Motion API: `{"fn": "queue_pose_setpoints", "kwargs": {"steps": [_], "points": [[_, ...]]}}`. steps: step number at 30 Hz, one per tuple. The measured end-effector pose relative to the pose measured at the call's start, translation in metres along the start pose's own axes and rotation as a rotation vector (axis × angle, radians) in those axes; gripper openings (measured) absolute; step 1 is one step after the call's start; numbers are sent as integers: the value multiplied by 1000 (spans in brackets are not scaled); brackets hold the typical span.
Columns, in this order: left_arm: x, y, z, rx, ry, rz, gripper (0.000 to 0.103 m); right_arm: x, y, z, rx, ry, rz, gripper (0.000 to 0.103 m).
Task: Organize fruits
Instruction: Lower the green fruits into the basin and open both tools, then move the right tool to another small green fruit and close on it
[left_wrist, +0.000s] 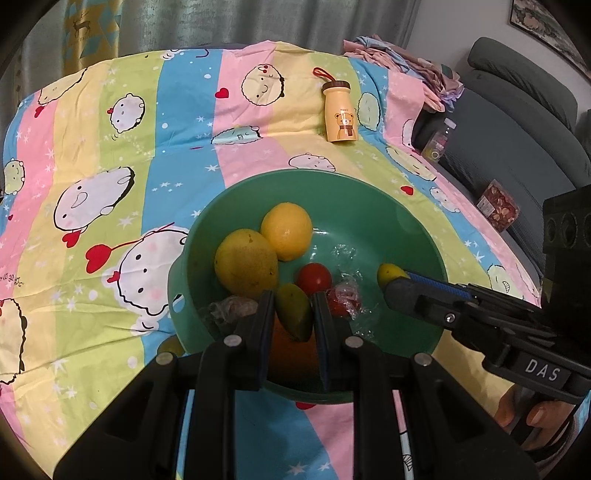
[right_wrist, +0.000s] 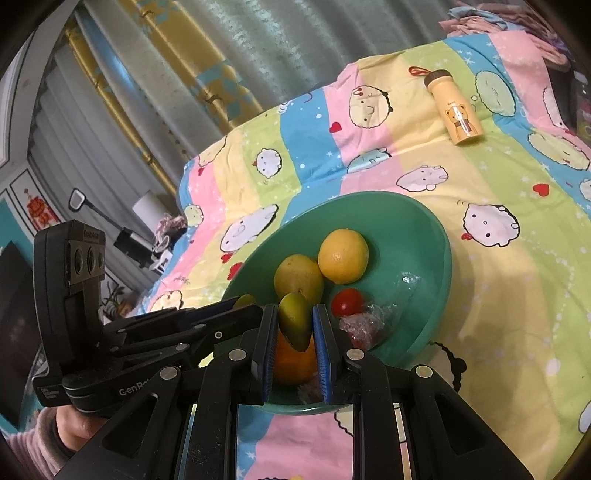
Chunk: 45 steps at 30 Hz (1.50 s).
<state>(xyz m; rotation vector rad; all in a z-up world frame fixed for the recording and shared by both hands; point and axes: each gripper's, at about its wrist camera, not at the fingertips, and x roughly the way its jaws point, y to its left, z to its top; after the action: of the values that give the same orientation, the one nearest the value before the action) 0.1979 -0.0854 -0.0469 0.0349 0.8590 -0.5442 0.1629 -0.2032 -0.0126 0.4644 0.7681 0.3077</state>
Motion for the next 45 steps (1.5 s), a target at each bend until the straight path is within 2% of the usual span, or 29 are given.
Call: {"fn": "queue_pose_setpoints", "kwargs": {"steps": [11, 16, 18, 22, 28, 31, 35, 45], "points": [[-3, -2, 0, 7, -9, 24, 20, 0, 1, -1, 3, 4, -16, 22], [-8, -2, -1, 4, -22, 32, 32, -4, 1, -1, 9, -4, -23, 22], [-11, -2, -1, 1, -29, 36, 45, -6, 1, 0, 13, -5, -25, 22], [-18, -1, -1, -4, -48, 52, 61, -12, 2, 0, 17, -15, -28, 24], [-37, 1, -4, -22, -82, 61, 80, -29, 12, -2, 6, -46, -33, 50], [-48, 2, -6, -35, -98, 65, 85, -38, 20, -4, -6, -55, -21, 54], [-65, 2, -13, -49, -123, 70, 100, -50, 32, -10, -34, -65, -12, 58], [-101, 6, -35, -76, -157, 87, 102, -65, 63, -30, -80, -29, 6, 59]]}}
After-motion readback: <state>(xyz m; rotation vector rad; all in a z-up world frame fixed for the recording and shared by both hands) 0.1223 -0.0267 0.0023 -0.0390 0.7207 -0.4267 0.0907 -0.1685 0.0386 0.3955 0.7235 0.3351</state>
